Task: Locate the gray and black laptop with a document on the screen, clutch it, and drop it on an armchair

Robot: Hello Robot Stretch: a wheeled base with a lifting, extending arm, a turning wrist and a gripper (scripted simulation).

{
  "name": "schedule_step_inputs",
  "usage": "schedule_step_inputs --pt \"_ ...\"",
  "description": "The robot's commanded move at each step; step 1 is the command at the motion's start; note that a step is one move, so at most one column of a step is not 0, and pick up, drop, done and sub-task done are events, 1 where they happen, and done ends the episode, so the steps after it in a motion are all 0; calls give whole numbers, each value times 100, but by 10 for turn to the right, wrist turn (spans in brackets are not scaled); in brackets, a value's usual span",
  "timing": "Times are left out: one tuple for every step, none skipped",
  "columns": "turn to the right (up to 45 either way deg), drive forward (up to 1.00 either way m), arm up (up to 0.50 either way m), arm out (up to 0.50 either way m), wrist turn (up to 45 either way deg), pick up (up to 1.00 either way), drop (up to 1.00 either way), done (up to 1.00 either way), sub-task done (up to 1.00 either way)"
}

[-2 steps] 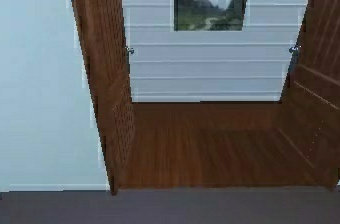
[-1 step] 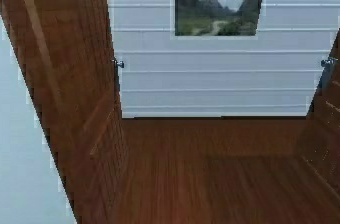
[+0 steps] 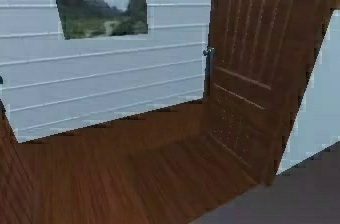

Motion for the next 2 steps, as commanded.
schedule_step_inputs --pt "0 100 0 0 0 0 0 0 0" --pt "30 0 0 0 0 0 0 0 0"
